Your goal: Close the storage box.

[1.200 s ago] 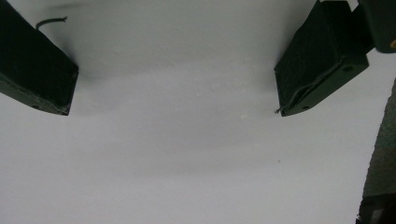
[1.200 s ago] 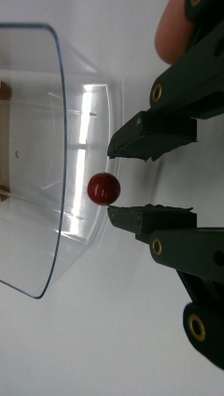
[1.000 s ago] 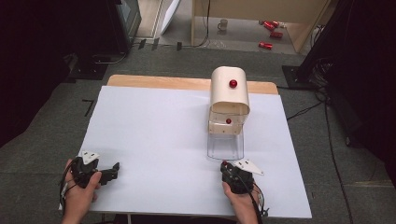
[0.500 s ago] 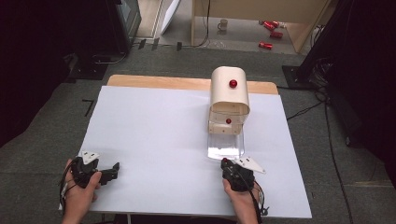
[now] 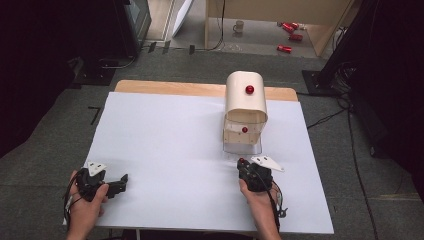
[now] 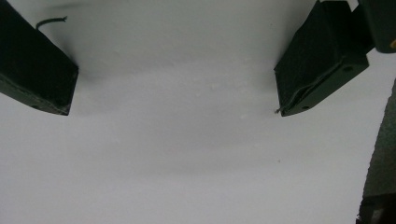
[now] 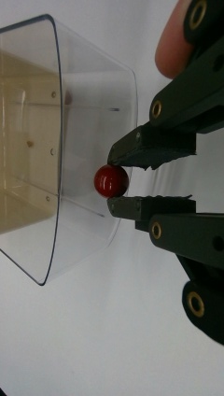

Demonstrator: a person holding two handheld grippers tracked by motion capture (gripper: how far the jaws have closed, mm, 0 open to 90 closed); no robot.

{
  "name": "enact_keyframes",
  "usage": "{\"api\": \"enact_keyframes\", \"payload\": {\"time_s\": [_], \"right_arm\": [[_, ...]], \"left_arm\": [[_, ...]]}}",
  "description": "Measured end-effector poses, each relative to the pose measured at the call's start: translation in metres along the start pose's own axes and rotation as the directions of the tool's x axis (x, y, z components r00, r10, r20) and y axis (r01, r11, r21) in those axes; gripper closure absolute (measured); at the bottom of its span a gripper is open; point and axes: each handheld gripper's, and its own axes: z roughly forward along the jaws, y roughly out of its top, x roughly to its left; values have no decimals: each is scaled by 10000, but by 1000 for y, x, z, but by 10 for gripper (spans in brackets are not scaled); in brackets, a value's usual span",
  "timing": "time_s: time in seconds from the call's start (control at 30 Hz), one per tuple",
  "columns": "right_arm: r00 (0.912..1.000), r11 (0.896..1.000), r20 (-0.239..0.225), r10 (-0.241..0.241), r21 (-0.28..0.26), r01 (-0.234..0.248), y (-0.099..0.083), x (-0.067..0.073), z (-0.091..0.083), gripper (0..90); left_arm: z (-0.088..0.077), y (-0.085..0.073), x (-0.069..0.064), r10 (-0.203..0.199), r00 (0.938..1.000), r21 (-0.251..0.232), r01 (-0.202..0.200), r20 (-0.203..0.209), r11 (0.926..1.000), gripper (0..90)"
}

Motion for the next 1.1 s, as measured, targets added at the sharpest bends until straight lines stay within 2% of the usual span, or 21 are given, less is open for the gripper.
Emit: {"api": "enact_keyframes", "payload": {"time_s": [0.47, 1.1], "right_arm": [[9997, 10000, 244, 43, 50, -44, 18, -6, 25, 753], [9990, 10000, 439, -40, -3, 41, 29, -10, 43, 753]], "left_arm": [[0, 0, 0, -4, 10000, -1, 4, 1, 10000, 0], [0, 0, 0, -4, 10000, -2, 4, 2, 10000, 0]]}}
